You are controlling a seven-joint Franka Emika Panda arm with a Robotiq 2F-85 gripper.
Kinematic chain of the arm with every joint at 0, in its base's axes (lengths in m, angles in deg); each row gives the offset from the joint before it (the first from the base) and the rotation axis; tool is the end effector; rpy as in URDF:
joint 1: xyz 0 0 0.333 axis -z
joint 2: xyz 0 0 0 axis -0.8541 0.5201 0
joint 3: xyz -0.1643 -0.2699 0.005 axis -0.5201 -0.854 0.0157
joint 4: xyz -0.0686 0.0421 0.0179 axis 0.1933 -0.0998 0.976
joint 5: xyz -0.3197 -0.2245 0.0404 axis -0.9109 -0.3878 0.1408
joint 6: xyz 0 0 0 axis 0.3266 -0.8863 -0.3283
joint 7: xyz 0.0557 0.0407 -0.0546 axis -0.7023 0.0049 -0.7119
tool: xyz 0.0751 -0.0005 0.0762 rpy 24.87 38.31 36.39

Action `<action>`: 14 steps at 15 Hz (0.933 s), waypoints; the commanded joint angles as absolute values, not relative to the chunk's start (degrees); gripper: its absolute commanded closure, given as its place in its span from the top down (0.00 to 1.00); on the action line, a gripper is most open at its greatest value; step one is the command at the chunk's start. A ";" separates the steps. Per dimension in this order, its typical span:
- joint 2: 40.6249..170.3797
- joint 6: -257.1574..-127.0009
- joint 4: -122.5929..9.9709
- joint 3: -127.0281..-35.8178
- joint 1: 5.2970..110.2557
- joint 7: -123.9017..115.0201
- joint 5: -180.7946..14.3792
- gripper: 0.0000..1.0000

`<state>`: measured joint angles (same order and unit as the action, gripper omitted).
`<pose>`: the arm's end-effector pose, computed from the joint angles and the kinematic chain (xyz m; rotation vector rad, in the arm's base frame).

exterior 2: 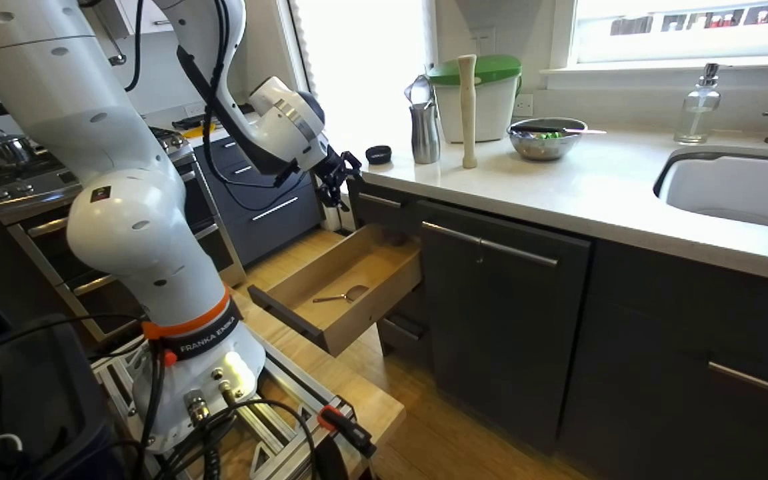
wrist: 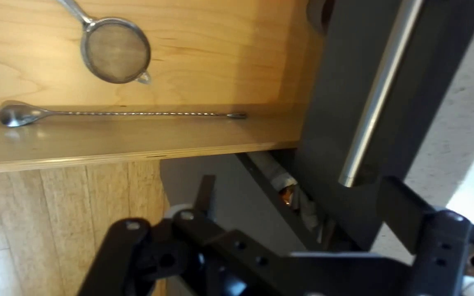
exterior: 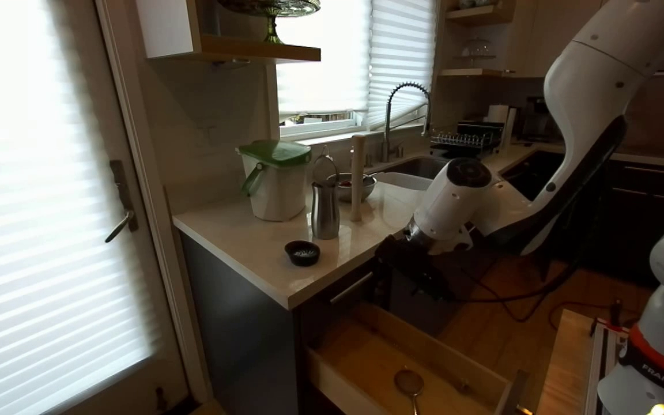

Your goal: Pull open the top leftmost drawer under the sink

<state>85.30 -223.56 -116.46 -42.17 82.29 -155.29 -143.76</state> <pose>0.3985 0.1337 0.2675 -2.1587 1.9184 -0.6732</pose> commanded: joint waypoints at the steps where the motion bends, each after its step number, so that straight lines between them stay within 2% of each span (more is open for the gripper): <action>1: 88.65 -222.40 -118.73 -41.76 84.46 -157.62 -143.15 1.00; 5: 92.55 -222.57 -119.46 -43.59 85.30 -157.63 -143.43 1.00; 11: 91.14 -222.94 -118.94 -43.22 85.07 -154.77 -143.60 1.00; 14: 91.71 -218.89 -115.62 -41.49 81.92 -157.00 -141.03 1.00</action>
